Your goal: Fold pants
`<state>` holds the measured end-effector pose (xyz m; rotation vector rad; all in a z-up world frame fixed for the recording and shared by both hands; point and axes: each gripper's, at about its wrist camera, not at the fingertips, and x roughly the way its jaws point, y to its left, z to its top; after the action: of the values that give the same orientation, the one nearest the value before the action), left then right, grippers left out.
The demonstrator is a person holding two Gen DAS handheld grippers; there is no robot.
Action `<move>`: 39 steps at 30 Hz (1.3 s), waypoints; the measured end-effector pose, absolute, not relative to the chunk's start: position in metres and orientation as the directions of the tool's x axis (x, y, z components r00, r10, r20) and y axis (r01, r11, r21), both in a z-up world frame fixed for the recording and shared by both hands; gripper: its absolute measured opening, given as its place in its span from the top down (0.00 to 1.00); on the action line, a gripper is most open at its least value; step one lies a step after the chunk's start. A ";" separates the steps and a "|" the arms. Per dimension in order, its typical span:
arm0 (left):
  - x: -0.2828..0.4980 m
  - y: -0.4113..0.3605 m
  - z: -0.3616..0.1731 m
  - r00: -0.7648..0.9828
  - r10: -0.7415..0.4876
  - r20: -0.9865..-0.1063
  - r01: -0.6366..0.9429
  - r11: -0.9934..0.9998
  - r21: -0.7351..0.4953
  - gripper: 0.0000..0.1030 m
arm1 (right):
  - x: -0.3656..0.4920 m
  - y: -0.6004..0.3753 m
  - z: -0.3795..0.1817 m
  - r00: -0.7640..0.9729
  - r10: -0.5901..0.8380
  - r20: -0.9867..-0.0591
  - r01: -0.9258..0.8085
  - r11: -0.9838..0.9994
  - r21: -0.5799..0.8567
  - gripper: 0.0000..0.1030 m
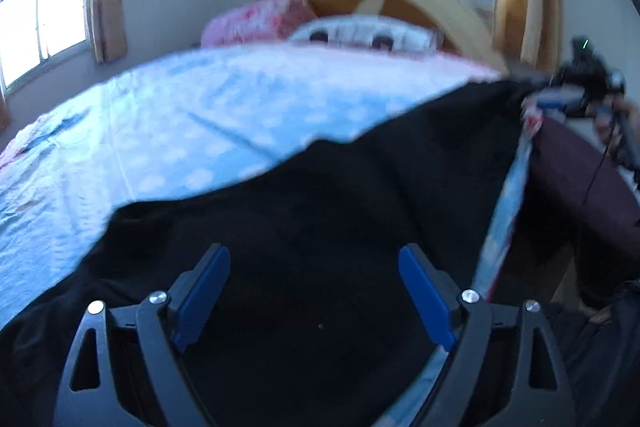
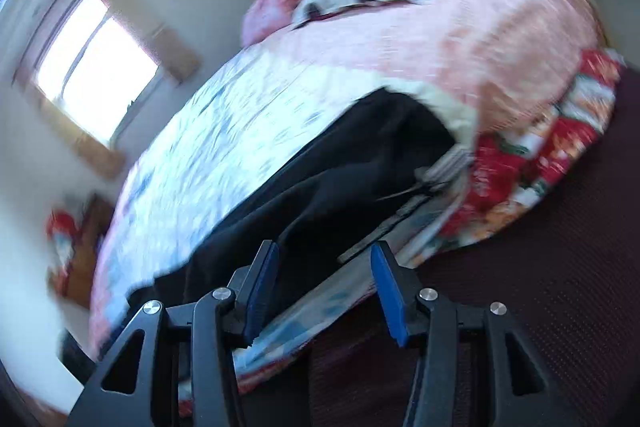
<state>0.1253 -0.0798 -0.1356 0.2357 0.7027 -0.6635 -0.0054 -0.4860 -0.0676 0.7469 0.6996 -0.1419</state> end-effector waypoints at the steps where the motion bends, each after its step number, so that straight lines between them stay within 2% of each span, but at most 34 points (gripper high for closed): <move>1: 0.129 -0.082 -0.140 0.564 -0.470 -0.679 0.625 0.781 -0.022 0.13 | -0.002 -0.493 -0.069 0.779 0.135 -0.612 0.355 0.709 0.609 0.51; 4: 0.144 -0.075 -0.157 0.524 -0.436 -0.732 0.559 0.824 -0.091 0.14 | 0.011 -0.513 -0.072 0.813 0.189 -0.551 0.324 0.639 0.697 0.51; 6: 0.141 -0.069 -0.158 0.541 -0.449 -0.711 0.547 0.830 -0.107 0.13 | 0.021 -0.521 -0.070 0.828 0.209 -0.520 0.300 0.619 0.726 0.51; 7: 0.140 -0.068 -0.158 0.541 -0.443 -0.715 0.543 0.833 -0.105 0.13 | 0.030 -0.522 -0.066 0.823 0.188 -0.537 0.319 0.629 0.709 0.60; 9: 0.137 -0.068 -0.158 0.549 -0.435 -0.714 0.536 0.838 -0.099 0.13 | 0.048 -0.519 -0.058 0.797 0.160 -0.582 0.334 0.686 0.647 0.95; 13: 0.136 -0.072 -0.159 0.552 -0.427 -0.716 0.532 0.842 -0.092 0.12 | 0.068 -0.498 -0.022 0.833 0.181 -0.523 0.202 0.781 0.591 0.95; 18: 0.133 -0.073 -0.162 0.561 -0.417 -0.715 0.538 0.840 -0.067 0.09 | 0.051 -0.480 0.034 0.918 0.271 -0.291 -0.071 0.832 0.550 0.95; 19: 0.132 -0.074 -0.162 0.564 -0.415 -0.714 0.539 0.840 -0.062 0.08 | 0.047 -0.483 0.031 0.921 0.263 -0.286 -0.071 0.837 0.542 0.95; 24: 0.133 -0.076 -0.164 0.564 -0.419 -0.712 0.550 0.833 -0.055 0.05 | 0.037 -0.536 -0.058 0.829 0.166 -0.535 0.231 0.769 0.597 0.95; 27: 0.133 -0.079 -0.164 0.561 -0.412 -0.718 0.560 0.828 -0.037 0.03 | 0.028 -0.551 -0.088 0.809 0.179 -0.560 0.276 0.725 0.631 0.95; 37: 0.132 -0.080 -0.165 0.574 -0.405 -0.712 0.555 0.831 -0.026 0.02 | 0.019 -0.555 -0.104 0.783 0.181 -0.595 0.324 0.698 0.638 0.95; 39: 0.132 -0.079 -0.161 0.572 -0.395 -0.719 0.540 0.841 -0.032 0.03 | 0.015 -0.556 -0.102 0.768 0.162 -0.620 0.354 0.699 0.622 0.90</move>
<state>0.1323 -0.0791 -0.1612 0.1998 0.7890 -0.5521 0.0150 -0.5555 -0.1025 0.8068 0.7056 -0.1174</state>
